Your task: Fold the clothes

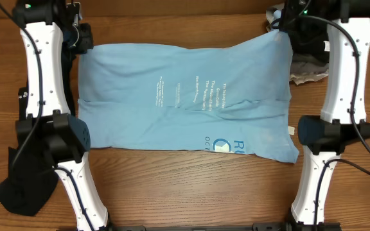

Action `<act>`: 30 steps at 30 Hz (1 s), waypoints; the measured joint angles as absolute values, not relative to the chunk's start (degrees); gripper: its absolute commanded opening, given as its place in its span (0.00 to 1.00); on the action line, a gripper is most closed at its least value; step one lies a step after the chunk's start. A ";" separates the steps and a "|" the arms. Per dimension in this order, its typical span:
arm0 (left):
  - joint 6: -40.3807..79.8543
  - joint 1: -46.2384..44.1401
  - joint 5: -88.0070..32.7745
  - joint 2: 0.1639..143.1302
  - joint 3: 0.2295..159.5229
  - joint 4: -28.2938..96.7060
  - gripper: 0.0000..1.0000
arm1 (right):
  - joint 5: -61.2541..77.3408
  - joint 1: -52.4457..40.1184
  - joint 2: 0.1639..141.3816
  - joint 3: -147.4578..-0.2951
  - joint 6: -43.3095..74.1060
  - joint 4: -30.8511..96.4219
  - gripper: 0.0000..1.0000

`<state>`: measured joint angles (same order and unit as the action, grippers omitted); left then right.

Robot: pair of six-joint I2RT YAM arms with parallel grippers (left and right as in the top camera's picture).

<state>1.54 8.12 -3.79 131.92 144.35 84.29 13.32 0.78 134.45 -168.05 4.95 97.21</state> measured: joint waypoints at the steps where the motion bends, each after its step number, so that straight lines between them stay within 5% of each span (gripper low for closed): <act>1: 1.54 8.27 -3.57 131.79 144.44 85.52 0.04 | 13.34 0.75 133.60 -167.33 5.17 97.19 0.04; 30: 1.06 13.61 1.74 132.22 141.95 96.64 0.04 | 5.67 2.11 112.97 -111.55 6.07 89.56 0.04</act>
